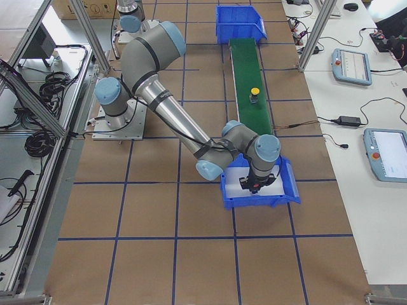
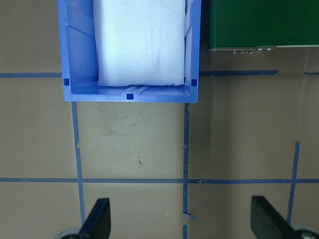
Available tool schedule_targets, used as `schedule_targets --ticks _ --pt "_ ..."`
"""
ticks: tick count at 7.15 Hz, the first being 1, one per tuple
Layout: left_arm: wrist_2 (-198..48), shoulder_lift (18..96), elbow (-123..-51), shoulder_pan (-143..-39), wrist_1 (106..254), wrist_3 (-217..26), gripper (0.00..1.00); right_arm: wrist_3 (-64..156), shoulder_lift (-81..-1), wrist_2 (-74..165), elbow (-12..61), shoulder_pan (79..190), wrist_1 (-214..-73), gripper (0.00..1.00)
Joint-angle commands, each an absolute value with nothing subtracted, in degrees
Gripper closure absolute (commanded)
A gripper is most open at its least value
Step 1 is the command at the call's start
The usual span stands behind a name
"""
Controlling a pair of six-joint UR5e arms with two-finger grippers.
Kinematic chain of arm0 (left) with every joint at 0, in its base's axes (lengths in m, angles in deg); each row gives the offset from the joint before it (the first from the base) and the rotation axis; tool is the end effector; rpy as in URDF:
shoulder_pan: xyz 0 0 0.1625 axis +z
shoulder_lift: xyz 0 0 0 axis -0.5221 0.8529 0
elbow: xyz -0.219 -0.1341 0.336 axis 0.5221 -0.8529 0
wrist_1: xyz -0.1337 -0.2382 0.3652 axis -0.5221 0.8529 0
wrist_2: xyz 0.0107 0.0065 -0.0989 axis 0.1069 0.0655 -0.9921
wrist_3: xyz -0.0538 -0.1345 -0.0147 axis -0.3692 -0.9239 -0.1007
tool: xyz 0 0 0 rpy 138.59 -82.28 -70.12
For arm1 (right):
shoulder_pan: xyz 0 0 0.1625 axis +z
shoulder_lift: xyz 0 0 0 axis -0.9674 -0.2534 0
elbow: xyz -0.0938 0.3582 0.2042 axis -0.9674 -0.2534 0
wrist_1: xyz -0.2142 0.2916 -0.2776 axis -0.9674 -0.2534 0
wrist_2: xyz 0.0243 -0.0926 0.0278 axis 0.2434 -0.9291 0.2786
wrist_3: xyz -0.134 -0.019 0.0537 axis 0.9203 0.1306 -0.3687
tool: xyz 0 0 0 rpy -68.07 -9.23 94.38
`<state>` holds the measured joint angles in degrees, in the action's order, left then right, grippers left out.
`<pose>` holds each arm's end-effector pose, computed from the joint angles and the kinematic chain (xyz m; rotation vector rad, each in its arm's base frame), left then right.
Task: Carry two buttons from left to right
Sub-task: 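Lower the red button into the far blue bin and open the right gripper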
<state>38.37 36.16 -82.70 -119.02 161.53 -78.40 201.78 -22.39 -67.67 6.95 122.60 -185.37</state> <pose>-0.1064 -0.5223 0.4670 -0.0062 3.1104 0.0888 -0.4276 -0.6585 0.1772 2.2820 -2.0396 -0.0086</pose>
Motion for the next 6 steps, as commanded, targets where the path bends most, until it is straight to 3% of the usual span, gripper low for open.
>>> schedule_targets --ticks 1,4,6 --pt "38.5 36.2 -82.7 -119.0 161.5 -78.4 0.00 201.7 -22.6 -67.0 7.5 122.6 -185.4 0.21" --pt "38.5 36.2 -82.7 -119.0 161.5 -78.3 0.00 201.5 -28.2 -66.9 7.5 123.2 -181.7 0.17" --pt "38.5 36.2 -82.7 -118.9 161.5 -78.2 0.00 197.5 -33.2 -67.4 7.5 129.7 -176.2 0.17"
